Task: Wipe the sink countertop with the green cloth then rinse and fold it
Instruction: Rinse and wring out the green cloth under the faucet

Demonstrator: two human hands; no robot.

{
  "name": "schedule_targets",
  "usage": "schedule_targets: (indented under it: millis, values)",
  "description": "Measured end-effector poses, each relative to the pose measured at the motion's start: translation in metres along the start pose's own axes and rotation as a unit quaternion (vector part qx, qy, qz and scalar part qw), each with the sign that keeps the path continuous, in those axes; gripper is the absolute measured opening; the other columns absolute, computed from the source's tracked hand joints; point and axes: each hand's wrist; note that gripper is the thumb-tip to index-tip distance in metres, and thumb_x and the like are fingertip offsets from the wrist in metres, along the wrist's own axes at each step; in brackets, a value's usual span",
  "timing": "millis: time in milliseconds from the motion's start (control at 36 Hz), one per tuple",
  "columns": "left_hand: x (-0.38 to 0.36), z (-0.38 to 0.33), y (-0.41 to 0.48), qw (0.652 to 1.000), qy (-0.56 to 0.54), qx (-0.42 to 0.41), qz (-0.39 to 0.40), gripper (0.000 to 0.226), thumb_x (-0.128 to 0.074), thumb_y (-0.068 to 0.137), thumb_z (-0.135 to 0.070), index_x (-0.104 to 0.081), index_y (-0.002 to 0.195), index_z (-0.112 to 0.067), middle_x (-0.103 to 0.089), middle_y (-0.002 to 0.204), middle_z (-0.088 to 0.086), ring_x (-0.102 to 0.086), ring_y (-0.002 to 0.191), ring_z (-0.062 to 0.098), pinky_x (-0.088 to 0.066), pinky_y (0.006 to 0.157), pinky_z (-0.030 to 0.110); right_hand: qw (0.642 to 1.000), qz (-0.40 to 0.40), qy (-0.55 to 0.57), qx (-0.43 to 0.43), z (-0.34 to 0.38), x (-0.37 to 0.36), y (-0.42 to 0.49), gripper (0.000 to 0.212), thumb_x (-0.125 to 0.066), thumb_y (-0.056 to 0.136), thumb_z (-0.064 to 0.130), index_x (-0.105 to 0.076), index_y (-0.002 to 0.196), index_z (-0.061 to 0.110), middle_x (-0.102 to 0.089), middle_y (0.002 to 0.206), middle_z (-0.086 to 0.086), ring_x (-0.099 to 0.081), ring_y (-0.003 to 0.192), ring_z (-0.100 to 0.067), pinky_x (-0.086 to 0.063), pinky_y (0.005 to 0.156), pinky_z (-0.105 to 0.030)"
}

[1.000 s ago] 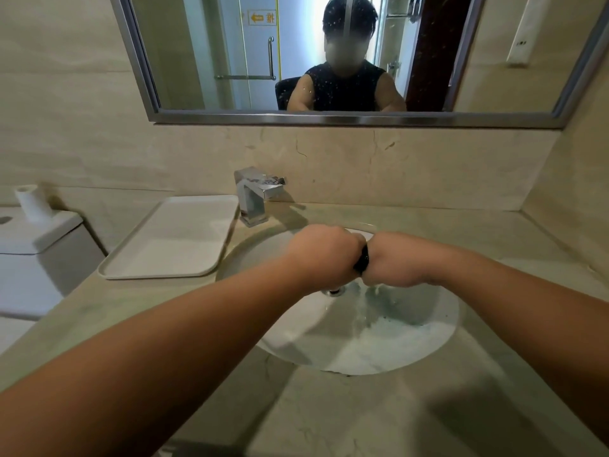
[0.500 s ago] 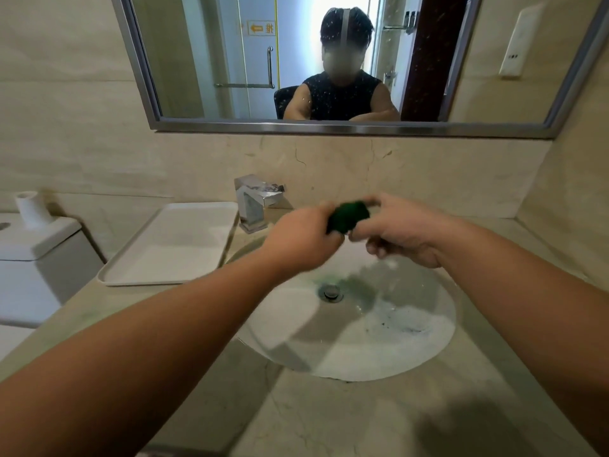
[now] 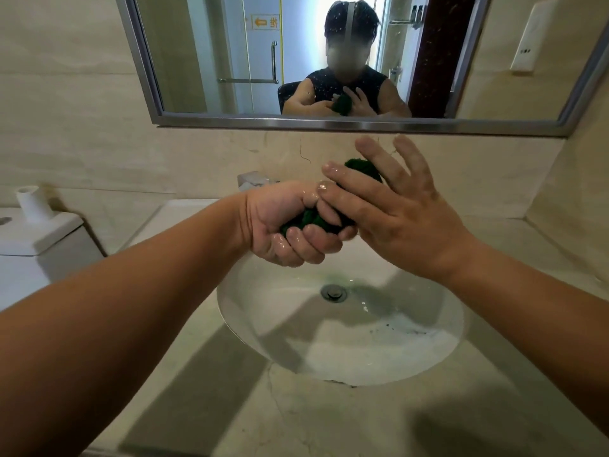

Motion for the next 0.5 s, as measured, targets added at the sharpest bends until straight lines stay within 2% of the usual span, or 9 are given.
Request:
schedule_targets:
  millis: [56, 111, 194, 250, 306, 389, 417, 444, 500]
  values:
    - [-0.003, 0.000, 0.004, 0.999, 0.020, 0.033, 0.016, 0.010, -0.067, 0.091, -0.012, -0.061, 0.096, -0.006, -0.044, 0.062, 0.000, -0.028, 0.047, 0.009, -0.025, 0.035, 0.018, 0.998, -0.026, 0.048, 0.020, 0.002, 0.003, 0.010, 0.054, -0.062, 0.099, 0.008, -0.048, 0.150, 0.018, -0.064, 0.141, -0.011, -0.054, 0.135, -0.042, -0.038, 0.113, -0.061]
    - [-0.007, 0.001, 0.012, 0.997, 0.065, 0.047, -0.018, 0.003, -0.066, 0.090, -0.010, -0.064, 0.088, -0.010, -0.045, 0.058, -0.004, -0.028, 0.044, 0.007, -0.023, 0.033, 0.017, 0.997, -0.020, 0.072, 0.016, 0.003, 0.005, 0.017, 0.044, -0.061, 0.099, 0.008, -0.055, 0.142, 0.013, -0.071, 0.112, -0.013, -0.063, 0.104, -0.038, -0.047, 0.100, -0.051]
    - [-0.005, 0.007, 0.030, 0.957, 0.222, 0.054, -0.176, 0.029, -0.070, 0.091, -0.021, -0.062, 0.063, -0.020, -0.041, 0.051, -0.007, -0.028, 0.038, 0.006, -0.021, 0.032, 0.015, 0.994, 0.094, 0.059, -0.018, 0.003, 0.006, 0.014, 0.020, -0.060, 0.092, 0.006, -0.070, 0.110, 0.006, -0.064, 0.082, -0.012, -0.056, 0.069, -0.034, -0.048, 0.065, -0.047]
    - [-0.002, 0.018, 0.048, 0.881, 0.332, 0.049, -0.333, 0.038, -0.075, 0.087, -0.019, -0.057, 0.054, -0.022, -0.040, 0.051, -0.004, -0.028, 0.038, 0.011, -0.021, 0.037, 0.016, 0.965, 0.243, 0.079, -0.063, 0.011, 0.005, 0.007, 0.008, -0.060, 0.085, 0.005, -0.065, 0.091, 0.009, -0.063, 0.074, -0.012, -0.056, 0.061, -0.034, -0.041, 0.053, -0.040]
    - [-0.001, 0.029, 0.067, 0.793, 0.423, 0.057, -0.435, 0.037, -0.068, 0.085, -0.013, -0.049, 0.055, -0.021, -0.042, 0.053, 0.003, -0.030, 0.038, 0.015, -0.023, 0.041, 0.019, 0.912, 0.385, 0.067, -0.128, 0.023, 0.000, 0.002, 0.008, -0.060, 0.087, 0.014, -0.060, 0.090, 0.021, -0.063, 0.072, -0.002, -0.059, 0.061, -0.032, -0.036, 0.052, -0.034]
    - [0.003, 0.044, 0.084, 0.602, 0.641, 0.097, -0.467, 0.035, -0.061, 0.092, -0.017, -0.040, 0.065, -0.025, -0.053, 0.062, 0.004, -0.043, 0.047, 0.021, -0.034, 0.049, 0.029, 0.859, 0.463, 0.082, -0.203, 0.039, -0.009, -0.005, 0.012, -0.061, 0.086, 0.020, -0.065, 0.092, 0.030, -0.046, 0.062, 0.007, -0.045, 0.051, -0.023, -0.027, 0.048, -0.026]
    - [0.004, 0.047, 0.086, 0.555, 0.691, 0.095, -0.453, 0.036, -0.060, 0.094, -0.016, -0.038, 0.067, -0.025, -0.049, 0.063, 0.002, -0.043, 0.051, 0.021, -0.032, 0.051, 0.032, 0.843, 0.482, 0.093, -0.219, 0.043, -0.014, -0.008, 0.009, -0.060, 0.085, 0.020, -0.065, 0.087, 0.028, -0.048, 0.064, 0.007, -0.043, 0.051, -0.021, -0.026, 0.048, -0.025]
    - [0.005, 0.051, 0.087, 0.524, 0.721, 0.096, -0.444, 0.035, -0.058, 0.095, -0.014, -0.039, 0.067, -0.023, -0.046, 0.063, 0.001, -0.042, 0.053, 0.022, -0.029, 0.050, 0.032, 0.828, 0.500, 0.105, -0.233, 0.046, -0.017, -0.011, 0.008, -0.058, 0.084, 0.020, -0.062, 0.080, 0.025, -0.053, 0.067, 0.004, -0.044, 0.051, -0.020, -0.027, 0.048, -0.025]
    - [0.009, 0.056, 0.087, 0.487, 0.736, 0.104, -0.458, 0.023, -0.057, 0.092, -0.012, -0.048, 0.071, -0.017, -0.047, 0.064, 0.002, -0.043, 0.053, 0.021, -0.025, 0.046, 0.030, 0.803, 0.518, 0.139, -0.260, 0.048, -0.022, -0.017, 0.012, -0.059, 0.083, 0.019, -0.058, 0.071, 0.022, -0.057, 0.066, 0.002, -0.047, 0.051, -0.018, -0.030, 0.048, -0.025]
Point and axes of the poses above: each hand's wrist, its own y-axis towards the middle knuckle, its own x-axis out of the back of the hand, z = x × y
